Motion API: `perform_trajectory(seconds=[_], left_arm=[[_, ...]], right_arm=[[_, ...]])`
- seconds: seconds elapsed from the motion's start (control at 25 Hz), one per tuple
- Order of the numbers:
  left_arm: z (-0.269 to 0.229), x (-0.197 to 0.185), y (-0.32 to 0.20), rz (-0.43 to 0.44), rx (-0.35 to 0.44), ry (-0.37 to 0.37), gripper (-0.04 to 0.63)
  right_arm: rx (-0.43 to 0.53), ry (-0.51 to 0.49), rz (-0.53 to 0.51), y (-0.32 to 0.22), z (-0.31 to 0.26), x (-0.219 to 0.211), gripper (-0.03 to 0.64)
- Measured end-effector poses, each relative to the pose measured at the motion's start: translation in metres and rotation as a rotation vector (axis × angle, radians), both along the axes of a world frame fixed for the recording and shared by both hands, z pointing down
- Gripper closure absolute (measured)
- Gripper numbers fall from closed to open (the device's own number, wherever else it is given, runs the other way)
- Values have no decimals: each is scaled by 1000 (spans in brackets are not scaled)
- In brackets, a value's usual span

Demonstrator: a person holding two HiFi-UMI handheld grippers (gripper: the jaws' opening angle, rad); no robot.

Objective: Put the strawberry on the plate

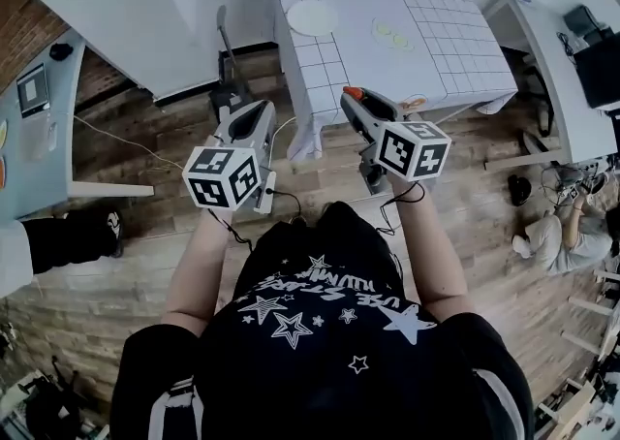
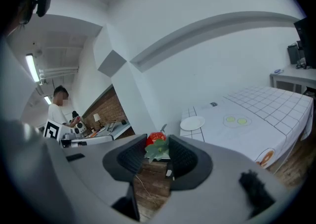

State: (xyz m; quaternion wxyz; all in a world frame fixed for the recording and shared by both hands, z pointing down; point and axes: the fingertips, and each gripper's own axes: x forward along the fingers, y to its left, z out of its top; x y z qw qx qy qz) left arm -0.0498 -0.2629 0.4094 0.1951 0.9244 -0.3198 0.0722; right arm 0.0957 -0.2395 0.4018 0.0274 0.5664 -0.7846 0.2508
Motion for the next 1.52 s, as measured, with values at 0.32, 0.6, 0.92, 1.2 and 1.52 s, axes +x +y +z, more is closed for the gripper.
perform_trajectory(seconds=[0.32, 0.6, 0.92, 1.2, 1.52], left_arm=[[10, 1, -29, -20, -22, -8, 588], [7, 14, -77, -75, -31, -7, 588], [26, 46, -123, -92, -80, -28, 588], [36, 74, -159, -87, -85, -65, 588], [43, 98, -198, -100, -91, -96, 588]], right_arm=[[-30, -12, 4, -43, 15, 11, 468], [-34, -31, -30, -94, 17, 26, 468], [-51, -38, -71, -157, 31, 47, 468], [-78, -48, -93, -196, 47, 66, 468], [-107, -50, -132, -237, 63, 79, 468]])
